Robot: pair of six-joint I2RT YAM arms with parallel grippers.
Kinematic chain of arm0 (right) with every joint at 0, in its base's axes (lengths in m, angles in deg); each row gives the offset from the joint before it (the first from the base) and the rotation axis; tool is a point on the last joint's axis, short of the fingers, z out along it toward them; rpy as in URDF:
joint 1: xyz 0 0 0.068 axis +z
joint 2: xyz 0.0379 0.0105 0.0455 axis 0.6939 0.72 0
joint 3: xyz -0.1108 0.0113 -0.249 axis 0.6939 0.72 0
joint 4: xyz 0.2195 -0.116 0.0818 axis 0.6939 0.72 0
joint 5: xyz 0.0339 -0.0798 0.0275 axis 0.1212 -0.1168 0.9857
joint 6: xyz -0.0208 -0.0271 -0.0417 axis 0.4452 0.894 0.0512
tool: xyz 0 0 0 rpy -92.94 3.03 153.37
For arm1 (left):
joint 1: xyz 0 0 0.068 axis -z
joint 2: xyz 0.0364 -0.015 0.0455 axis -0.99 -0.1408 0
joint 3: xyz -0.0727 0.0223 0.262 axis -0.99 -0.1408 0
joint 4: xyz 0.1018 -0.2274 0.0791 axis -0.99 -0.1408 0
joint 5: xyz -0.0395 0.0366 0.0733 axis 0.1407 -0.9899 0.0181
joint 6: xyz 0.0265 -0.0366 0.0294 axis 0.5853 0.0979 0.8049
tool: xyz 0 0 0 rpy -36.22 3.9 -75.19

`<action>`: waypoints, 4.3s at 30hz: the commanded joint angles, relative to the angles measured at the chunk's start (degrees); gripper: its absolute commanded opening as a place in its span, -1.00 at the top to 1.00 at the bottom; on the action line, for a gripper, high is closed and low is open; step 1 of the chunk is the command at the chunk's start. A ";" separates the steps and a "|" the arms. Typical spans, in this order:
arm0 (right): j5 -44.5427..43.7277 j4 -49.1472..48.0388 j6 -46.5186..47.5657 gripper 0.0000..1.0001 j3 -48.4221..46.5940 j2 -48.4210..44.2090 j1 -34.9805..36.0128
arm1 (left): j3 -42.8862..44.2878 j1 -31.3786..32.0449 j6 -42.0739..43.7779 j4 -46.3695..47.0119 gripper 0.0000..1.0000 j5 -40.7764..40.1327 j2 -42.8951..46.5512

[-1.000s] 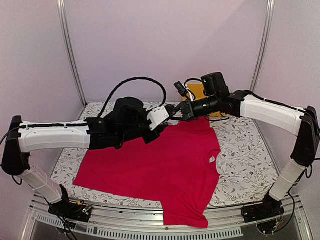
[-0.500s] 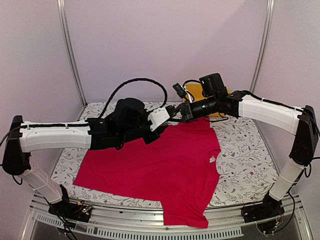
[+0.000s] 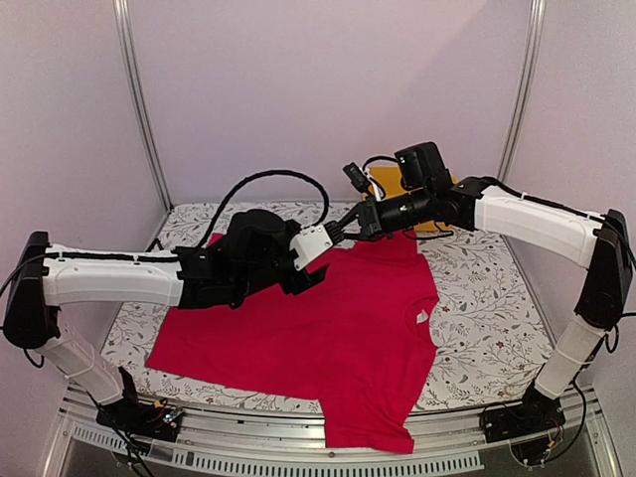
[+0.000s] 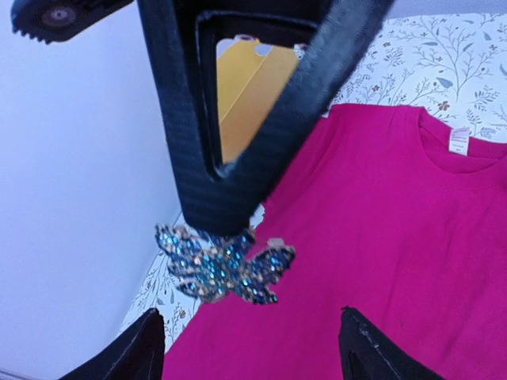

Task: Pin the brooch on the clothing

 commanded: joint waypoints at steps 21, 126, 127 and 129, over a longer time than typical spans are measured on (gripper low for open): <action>-14.58 -9.66 -16.49 1.00 0.18 -8.23 0.20 | -18.67 7.46 67.07 100.95 -0.32 -5.68 -14.54; -19.83 1.00 2.82 -0.19 -1.53 -19.02 -3.61 | -6.02 3.42 50.62 74.18 1.00 -21.06 -16.69; -19.56 1.61 3.52 -0.22 -1.37 -19.37 -4.22 | -5.51 3.36 44.37 65.91 1.00 -20.82 -14.75; -18.87 3.20 5.77 -0.26 -1.25 -20.21 -5.41 | -2.66 3.07 28.99 44.90 1.00 -18.33 -10.68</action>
